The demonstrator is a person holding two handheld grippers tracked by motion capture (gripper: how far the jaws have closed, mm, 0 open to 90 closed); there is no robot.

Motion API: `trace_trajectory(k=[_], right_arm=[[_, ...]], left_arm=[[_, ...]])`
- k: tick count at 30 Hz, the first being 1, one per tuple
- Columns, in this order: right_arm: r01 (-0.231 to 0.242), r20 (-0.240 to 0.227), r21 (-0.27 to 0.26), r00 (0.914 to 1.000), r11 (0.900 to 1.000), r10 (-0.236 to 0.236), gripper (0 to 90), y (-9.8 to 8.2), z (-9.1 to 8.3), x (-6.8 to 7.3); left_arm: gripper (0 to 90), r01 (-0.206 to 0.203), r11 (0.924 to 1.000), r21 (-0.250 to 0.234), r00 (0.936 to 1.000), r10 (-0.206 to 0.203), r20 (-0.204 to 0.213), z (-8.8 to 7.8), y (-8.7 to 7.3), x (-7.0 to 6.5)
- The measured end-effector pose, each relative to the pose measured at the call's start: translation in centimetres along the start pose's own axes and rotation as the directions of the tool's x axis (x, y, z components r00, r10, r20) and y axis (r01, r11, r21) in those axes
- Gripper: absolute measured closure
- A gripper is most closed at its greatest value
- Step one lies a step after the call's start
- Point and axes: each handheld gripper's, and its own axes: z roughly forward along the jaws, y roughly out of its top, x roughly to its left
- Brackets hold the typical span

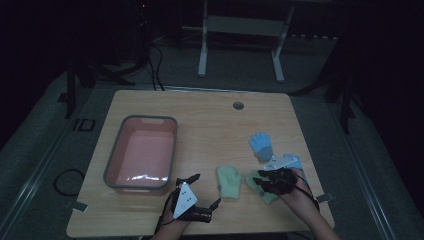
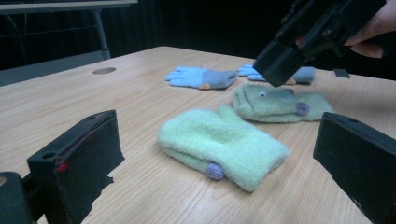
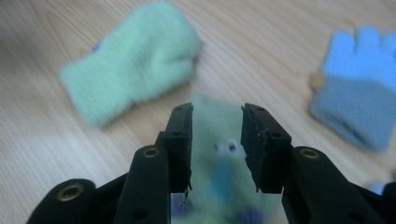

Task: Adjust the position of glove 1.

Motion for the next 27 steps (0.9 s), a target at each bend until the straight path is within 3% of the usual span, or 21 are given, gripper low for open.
trace_trajectory(k=[7,10,16,20,24,27], right_arm=[[-0.065,-0.016,0.006,0.9978,0.998,0.065,62.9,-2.2,0.0,-0.4],[-0.061,-0.015,0.041,0.9980,0.997,0.062,62.5,-3.1,1.0,-0.3],[-0.050,-0.004,0.035,0.9987,0.998,0.050,63.5,-3.4,1.5,-0.1],[-0.070,-0.001,0.019,0.9976,0.997,0.070,69.3,-3.6,1.6,0.0],[-0.086,0.052,-0.008,0.9949,0.996,0.087,83.4,-3.8,1.6,0.7],[-0.125,0.095,-0.015,0.9874,0.992,0.126,86.7,-3.5,1.4,1.2]], left_arm=[[1.3,0.002,1.0000,0.000,1.0000,-0.002,0.000,0.0,0.0,0.0],[1.3,0.004,1.0000,0.004,1.0000,-0.004,0.001,0.0,0.0,0.0],[1.3,0.002,1.0000,0.001,1.0000,-0.002,0.000,0.0,0.0,0.0],[1.3,0.003,1.0000,0.002,1.0000,-0.003,-0.001,0.0,0.0,0.0],[1.3,0.003,1.0000,0.004,1.0000,-0.003,-0.001,0.0,0.0,0.0],[1.3,0.004,1.0000,0.001,1.0000,-0.004,-0.002,0.0,0.0,0.0]])
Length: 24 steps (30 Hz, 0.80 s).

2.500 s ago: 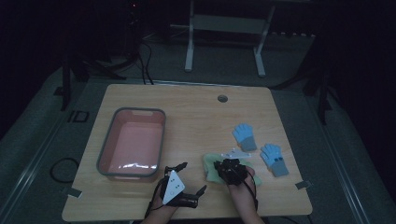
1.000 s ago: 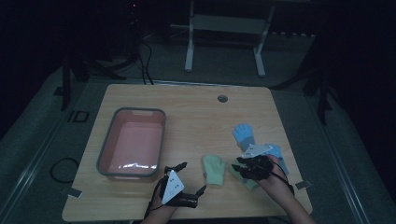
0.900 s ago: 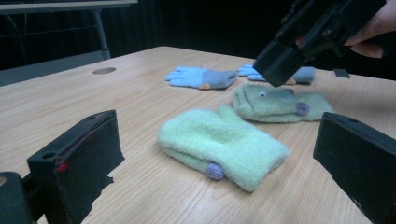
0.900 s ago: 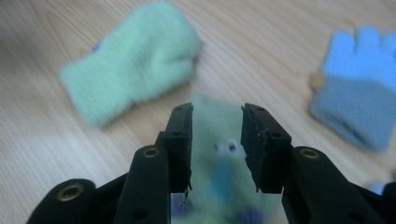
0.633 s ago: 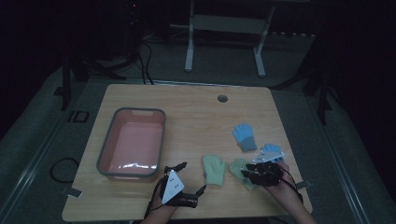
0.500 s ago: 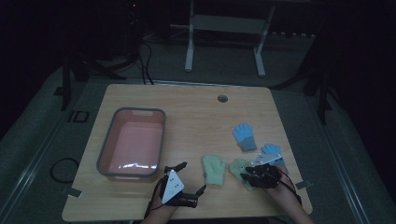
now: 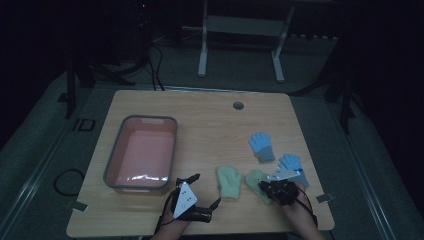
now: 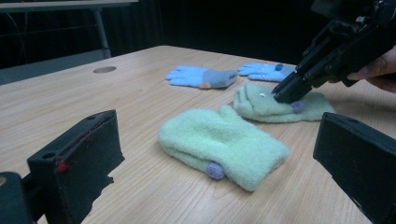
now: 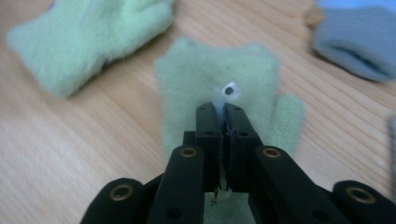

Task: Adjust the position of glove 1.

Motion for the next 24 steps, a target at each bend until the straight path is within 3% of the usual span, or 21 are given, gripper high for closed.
trace_trajectory(k=[3,7,11,15,18,20,24], right_arm=[[-0.074,0.031,-0.034,0.9967,0.997,0.075,87.0,0.5,-0.9,0.3],[-0.180,0.058,-0.099,0.9808,0.979,0.186,87.2,1.5,-2.5,0.4],[-0.257,0.093,-0.128,0.9583,0.958,0.270,87.2,2.1,-3.3,0.5],[-0.334,0.104,-0.163,0.9300,0.929,0.352,87.2,1.9,-3.4,1.0],[-0.355,0.141,-0.168,0.9149,0.920,0.378,87.2,1.4,-3.0,1.1],[-0.345,0.190,-0.160,0.9086,0.925,0.372,87.2,1.2,-2.6,1.1],[-0.374,0.211,-0.160,0.8910,0.913,0.402,87.1,0.7,-1.9,0.7]], left_arm=[[1.3,-0.001,1.0000,0.003,1.0000,0.001,-0.001,0.0,0.0,0.0],[1.3,0.000,1.0000,-0.001,1.0000,0.000,-0.002,0.0,0.0,0.0],[1.3,-0.006,1.0000,0.003,1.0000,0.006,-0.005,0.0,0.0,0.0],[1.3,-0.009,1.0000,0.004,1.0000,0.009,-0.004,0.0,0.0,0.0],[1.3,-0.010,0.9999,0.002,0.9999,0.010,-0.005,0.0,0.0,-0.1],[1.3,-0.012,0.9999,0.001,0.9999,0.012,-0.004,0.0,0.0,-0.1],[1.3,-0.011,0.9999,0.005,0.9999,0.011,-0.004,0.0,0.0,-0.1]])
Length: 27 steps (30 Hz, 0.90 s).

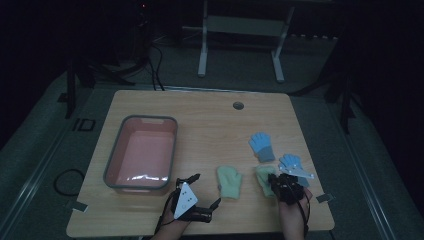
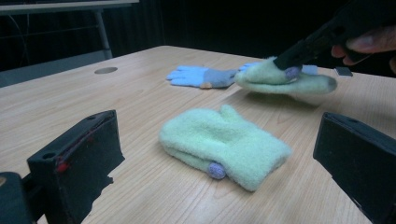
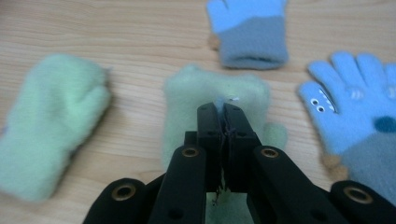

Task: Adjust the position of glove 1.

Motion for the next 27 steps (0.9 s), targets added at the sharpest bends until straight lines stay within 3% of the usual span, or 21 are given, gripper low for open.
trace_trajectory(k=[4,8,15,21,27], right_arm=[[-0.001,0.013,0.015,0.9999,1.000,0.001,86.9,-0.5,0.7,0.0],[-0.006,-0.007,0.046,1.0000,0.999,0.006,81.6,-1.4,2.1,0.1],[0.013,-0.036,0.051,0.9993,0.999,-0.012,73.1,-1.3,1.8,0.0],[0.055,-0.085,0.051,0.9951,0.997,-0.051,67.0,-0.2,0.7,-0.2],[0.139,-0.124,0.035,0.9832,0.990,-0.134,62.2,1.1,0.2,-0.3]], left_arm=[[1.3,0.000,1.0000,-0.001,1.0000,0.000,0.001,0.0,0.0,0.0],[1.3,0.001,1.0000,-0.002,1.0000,-0.001,0.002,0.0,0.0,0.0],[1.3,0.002,1.0000,0.000,1.0000,-0.002,0.003,0.0,0.0,0.0],[1.3,0.001,1.0000,0.001,1.0000,-0.001,0.004,0.0,0.0,0.0],[1.3,0.003,1.0000,0.000,1.0000,-0.003,0.002,0.0,0.0,0.0]])
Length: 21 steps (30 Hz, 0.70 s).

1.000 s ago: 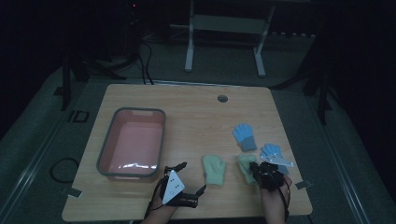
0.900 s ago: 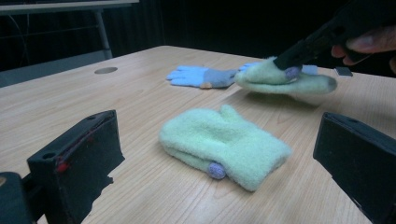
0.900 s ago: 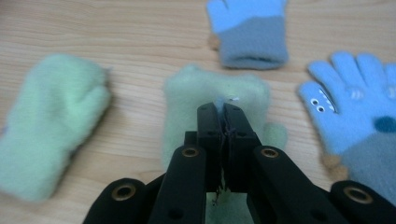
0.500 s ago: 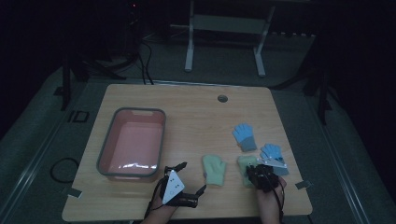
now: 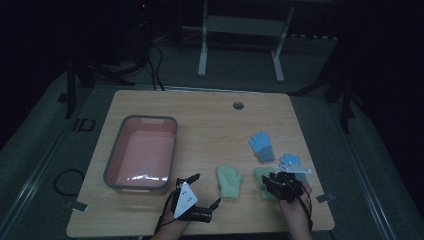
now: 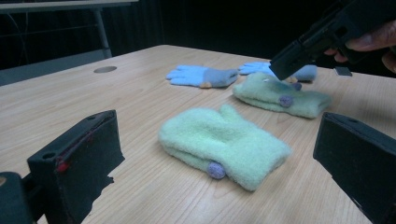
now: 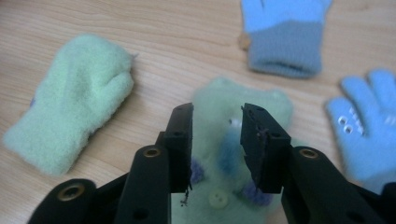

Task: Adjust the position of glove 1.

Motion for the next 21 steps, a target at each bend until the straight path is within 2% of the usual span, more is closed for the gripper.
trace_trajectory(k=[4,6,7,9,14,15,16,21], right_arm=[[0.075,-0.022,0.000,0.9969,0.997,-0.075,60.0,0.4,-0.2,-0.4],[0.119,-0.021,0.009,0.9927,0.993,-0.119,62.6,0.6,-0.2,-0.6],[0.119,-0.021,0.009,0.9927,0.993,-0.119,62.6,0.6,-0.2,-0.6],[0.174,-0.052,0.031,0.9836,0.984,-0.173,63.3,0.7,0.1,-1.1],[0.213,-0.110,0.042,0.9720,0.976,-0.208,62.3,0.8,0.3,-1.9],[0.241,-0.109,0.042,0.9659,0.970,-0.235,62.4,0.7,0.4,-2.3],[0.249,-0.115,0.039,0.9631,0.968,-0.244,62.6,0.6,0.4,-2.5],[0.215,-0.137,0.054,0.9689,0.975,-0.206,62.9,-0.2,1.0,-3.2]], left_arm=[[1.3,0.003,1.0000,-0.001,1.0000,-0.003,-0.001,0.0,0.0,0.0],[1.3,0.002,1.0000,-0.001,1.0000,-0.002,-0.001,0.0,0.0,0.0],[1.3,0.002,1.0000,-0.001,1.0000,-0.002,-0.001,0.0,0.0,0.0],[1.3,0.004,1.0000,0.000,1.0000,-0.004,0.000,0.0,0.0,0.0],[1.3,0.005,1.0000,0.000,1.0000,-0.005,-0.001,0.0,0.0,0.0],[1.3,0.002,1.0000,0.000,1.0000,-0.002,-0.001,0.0,0.0,0.0],[1.3,0.000,1.0000,-0.001,1.0000,0.000,-0.001,0.0,0.0,0.0],[1.3,-0.002,1.0000,0.000,1.0000,0.002,-0.001,0.0,0.0,0.0]])
